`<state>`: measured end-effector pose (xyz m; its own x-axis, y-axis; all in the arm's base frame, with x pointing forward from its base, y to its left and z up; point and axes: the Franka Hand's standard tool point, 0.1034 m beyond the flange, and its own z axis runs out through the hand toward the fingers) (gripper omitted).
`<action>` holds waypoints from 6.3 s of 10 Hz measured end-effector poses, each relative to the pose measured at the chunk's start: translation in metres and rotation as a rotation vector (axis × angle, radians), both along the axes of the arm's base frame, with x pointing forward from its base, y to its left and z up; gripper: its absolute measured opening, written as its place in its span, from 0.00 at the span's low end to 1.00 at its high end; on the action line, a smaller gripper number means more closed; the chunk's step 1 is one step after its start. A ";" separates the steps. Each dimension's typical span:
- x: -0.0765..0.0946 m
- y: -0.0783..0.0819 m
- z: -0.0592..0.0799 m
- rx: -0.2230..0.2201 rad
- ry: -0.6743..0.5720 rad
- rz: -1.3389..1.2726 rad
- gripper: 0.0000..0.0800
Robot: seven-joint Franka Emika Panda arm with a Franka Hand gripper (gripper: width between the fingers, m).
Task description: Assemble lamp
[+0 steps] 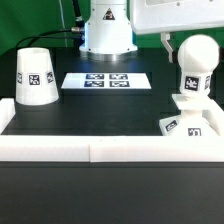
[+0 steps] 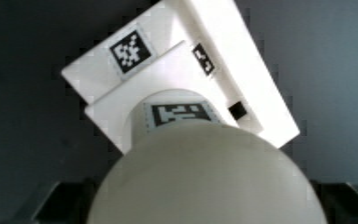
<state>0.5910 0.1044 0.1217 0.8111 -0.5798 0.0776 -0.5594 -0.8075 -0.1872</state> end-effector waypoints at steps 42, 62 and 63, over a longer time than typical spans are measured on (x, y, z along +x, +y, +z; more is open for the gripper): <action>0.013 -0.001 0.000 -0.235 -0.141 0.980 0.72; 0.016 -0.013 -0.004 -0.177 -0.103 0.734 0.87; 0.017 -0.011 -0.003 -0.199 -0.109 0.832 0.87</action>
Offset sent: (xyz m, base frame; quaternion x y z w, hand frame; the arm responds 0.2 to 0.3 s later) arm 0.0000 0.0000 0.0000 0.0000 0.0000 0.1938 0.9810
